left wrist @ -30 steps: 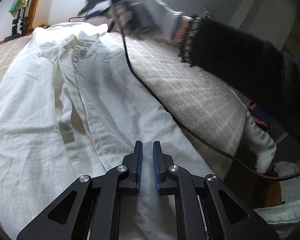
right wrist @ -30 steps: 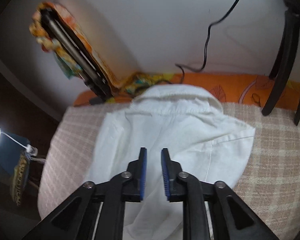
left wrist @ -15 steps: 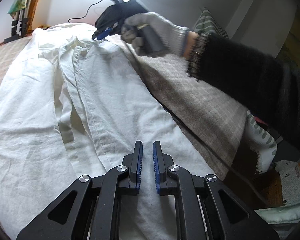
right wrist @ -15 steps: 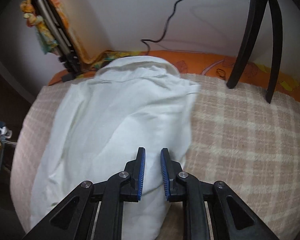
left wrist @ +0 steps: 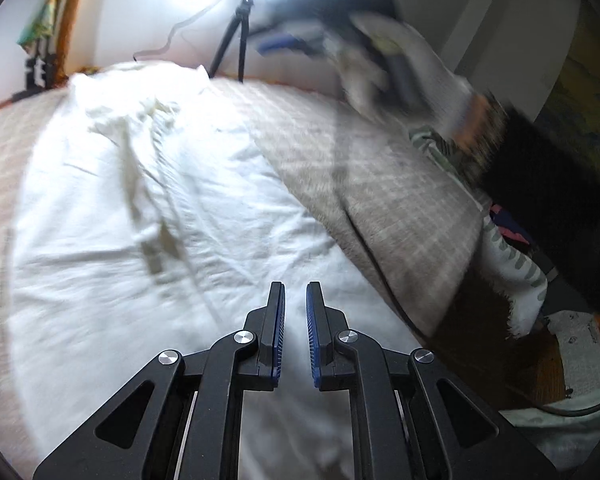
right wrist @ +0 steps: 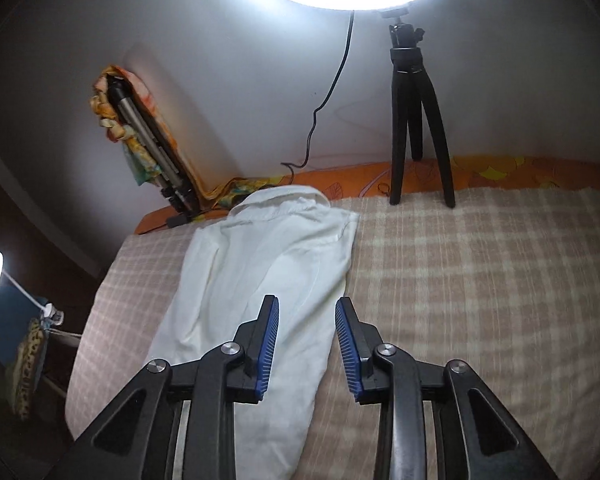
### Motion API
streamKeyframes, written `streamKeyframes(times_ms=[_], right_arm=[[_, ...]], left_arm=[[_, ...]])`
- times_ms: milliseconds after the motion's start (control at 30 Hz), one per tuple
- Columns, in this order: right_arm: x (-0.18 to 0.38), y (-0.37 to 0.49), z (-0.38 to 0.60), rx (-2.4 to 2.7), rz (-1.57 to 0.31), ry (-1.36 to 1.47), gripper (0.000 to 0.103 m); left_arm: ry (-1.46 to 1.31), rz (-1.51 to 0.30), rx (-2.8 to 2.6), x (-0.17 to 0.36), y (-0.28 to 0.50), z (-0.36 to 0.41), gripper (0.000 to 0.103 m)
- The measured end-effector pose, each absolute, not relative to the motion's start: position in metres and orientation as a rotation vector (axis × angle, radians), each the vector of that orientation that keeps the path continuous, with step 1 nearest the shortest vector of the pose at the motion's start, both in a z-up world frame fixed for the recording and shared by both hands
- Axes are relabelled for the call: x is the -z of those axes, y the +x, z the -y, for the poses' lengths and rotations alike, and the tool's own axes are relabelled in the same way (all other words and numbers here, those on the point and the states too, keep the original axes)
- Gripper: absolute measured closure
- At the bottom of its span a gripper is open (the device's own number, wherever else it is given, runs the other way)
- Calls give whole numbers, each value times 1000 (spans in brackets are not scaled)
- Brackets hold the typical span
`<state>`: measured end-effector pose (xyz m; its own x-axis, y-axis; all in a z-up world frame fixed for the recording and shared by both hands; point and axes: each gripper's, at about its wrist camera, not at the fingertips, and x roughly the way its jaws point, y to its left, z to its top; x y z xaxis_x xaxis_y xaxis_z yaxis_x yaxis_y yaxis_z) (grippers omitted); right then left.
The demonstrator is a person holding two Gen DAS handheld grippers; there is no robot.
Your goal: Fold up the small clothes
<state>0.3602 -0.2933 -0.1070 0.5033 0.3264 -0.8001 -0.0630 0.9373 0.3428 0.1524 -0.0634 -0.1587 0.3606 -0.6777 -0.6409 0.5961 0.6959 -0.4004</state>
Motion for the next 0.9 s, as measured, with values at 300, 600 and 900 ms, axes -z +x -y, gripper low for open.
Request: streamKeyframes(times_ms=[300,600,900], right_arm=[[97,191,279,-358,-1094,287,66],[160,92,263,-426,-1231,394,65],[182,72,251,-513,-1251,477,65]], left_arm=[[-228,-855,639,126,125,-46,56],[-434,-1027,578,172,112,-91,56],[-518,-1085,626,190,106,-85,57]])
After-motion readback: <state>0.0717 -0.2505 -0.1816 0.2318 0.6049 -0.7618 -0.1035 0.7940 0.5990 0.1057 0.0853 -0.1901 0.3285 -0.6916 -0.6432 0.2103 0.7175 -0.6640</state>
